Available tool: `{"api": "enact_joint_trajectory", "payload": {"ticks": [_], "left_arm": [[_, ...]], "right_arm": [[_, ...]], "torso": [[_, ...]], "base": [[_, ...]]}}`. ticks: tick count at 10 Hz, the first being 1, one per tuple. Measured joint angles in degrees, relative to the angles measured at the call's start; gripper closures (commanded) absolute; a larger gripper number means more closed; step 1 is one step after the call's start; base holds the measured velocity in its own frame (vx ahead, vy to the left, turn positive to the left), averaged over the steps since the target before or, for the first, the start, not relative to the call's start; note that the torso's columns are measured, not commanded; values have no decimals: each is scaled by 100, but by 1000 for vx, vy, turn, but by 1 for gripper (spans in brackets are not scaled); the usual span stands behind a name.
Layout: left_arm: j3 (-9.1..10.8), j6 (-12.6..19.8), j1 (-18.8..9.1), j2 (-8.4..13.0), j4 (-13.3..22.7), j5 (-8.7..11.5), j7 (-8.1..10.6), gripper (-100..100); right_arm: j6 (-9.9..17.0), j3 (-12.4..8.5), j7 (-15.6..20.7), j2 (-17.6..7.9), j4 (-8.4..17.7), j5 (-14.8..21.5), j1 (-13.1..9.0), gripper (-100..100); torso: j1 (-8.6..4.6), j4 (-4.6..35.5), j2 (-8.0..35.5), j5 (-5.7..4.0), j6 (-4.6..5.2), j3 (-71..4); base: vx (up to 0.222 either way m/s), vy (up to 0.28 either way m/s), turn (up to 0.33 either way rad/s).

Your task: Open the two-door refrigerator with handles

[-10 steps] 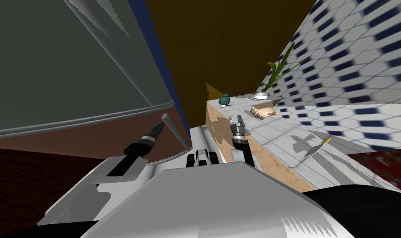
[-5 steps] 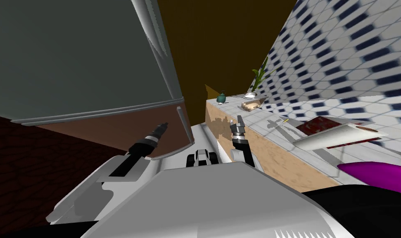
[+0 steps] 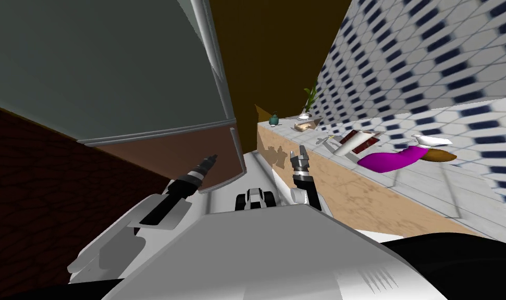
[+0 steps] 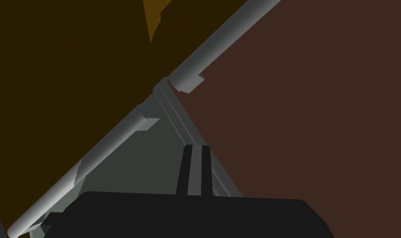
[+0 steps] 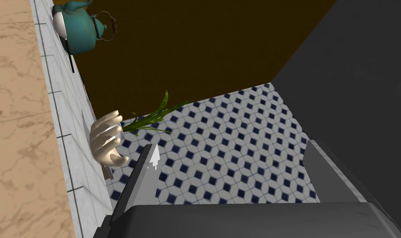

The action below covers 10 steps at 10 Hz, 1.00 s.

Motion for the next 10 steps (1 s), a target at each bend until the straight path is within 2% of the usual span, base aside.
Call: {"api": "enact_joint_trajectory", "payload": {"ticks": [1,5,8,10], "left_arm": [[-4,-11,1,7,-4,5,2,-100],[26,-11,-41,-47,516,-5,-2,-100],[191,147,-198,-68,777,81,36,-100],[311,295,-334,-81,786,127,59,-100]], "right_arm": [[0,0,0,1,0,0,4,0],[-1,0,0,2,-1,0,8,0],[-1,1,0,2,-1,0,8,0],[-2,1,0,2,-1,0,9,0]], "torso": [[-38,-18,-68,-11,-1,-39],[-14,-5,-14,-5,1,-10],[-22,-5,-13,-7,2,-9],[-22,-4,-10,-9,1,-8]], "base": [[-28,8,7],[74,-35,2],[174,-91,9],[192,-118,11]]}}
